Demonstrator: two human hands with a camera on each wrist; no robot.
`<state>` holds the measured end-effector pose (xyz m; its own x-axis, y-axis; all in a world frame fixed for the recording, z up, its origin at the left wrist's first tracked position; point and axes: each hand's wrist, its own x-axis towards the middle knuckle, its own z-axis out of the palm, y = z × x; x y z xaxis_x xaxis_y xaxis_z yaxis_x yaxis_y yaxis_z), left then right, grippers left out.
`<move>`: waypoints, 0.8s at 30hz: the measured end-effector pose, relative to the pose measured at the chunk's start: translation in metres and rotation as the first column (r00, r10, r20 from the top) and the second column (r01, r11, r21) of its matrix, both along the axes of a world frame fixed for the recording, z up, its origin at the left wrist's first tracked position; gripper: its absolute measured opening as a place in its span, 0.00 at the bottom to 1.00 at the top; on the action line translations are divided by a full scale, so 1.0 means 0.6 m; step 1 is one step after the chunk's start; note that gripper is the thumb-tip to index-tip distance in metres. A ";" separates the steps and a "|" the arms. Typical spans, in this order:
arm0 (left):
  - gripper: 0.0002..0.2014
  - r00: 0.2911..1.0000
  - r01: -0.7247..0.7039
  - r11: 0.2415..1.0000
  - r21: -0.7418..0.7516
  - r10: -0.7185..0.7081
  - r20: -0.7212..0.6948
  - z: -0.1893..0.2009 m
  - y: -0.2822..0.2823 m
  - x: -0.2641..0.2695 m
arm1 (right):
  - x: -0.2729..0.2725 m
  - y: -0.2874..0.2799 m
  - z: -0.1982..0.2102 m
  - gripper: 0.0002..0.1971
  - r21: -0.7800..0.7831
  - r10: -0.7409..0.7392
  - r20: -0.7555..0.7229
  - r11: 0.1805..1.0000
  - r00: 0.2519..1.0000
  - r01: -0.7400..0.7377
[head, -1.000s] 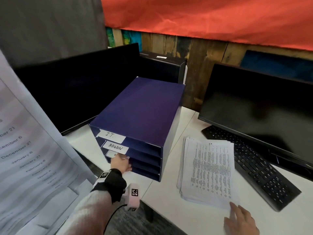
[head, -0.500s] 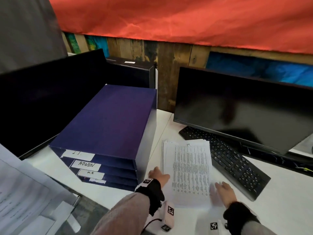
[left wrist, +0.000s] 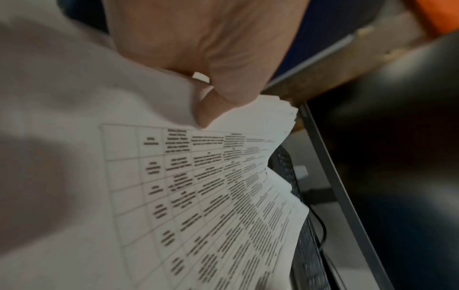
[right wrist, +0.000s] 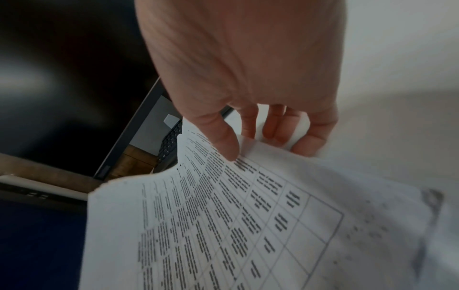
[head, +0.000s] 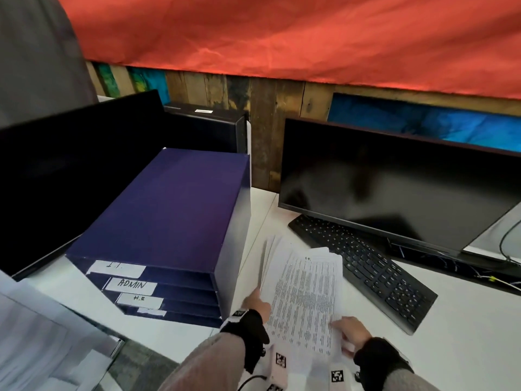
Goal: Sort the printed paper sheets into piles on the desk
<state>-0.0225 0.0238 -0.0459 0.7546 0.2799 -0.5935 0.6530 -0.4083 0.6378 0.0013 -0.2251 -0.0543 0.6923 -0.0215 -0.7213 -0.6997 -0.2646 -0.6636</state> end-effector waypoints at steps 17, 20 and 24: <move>0.20 0.728 -0.075 0.951 -0.299 0.258 0.636 0.207 -0.043 -0.023 | 0.005 0.042 0.288 0.19 0.607 -0.290 0.454 0.793 0.842 -0.055; 0.20 0.683 -0.141 0.937 -0.319 0.325 0.654 0.235 -0.062 -0.027 | -0.007 0.061 0.288 0.23 0.563 -0.284 0.531 0.822 0.798 -0.083; 0.25 0.683 -0.202 0.933 -0.299 0.353 0.640 0.222 -0.049 -0.035 | -0.026 0.064 0.278 0.21 0.452 -0.206 0.601 0.884 0.773 -0.116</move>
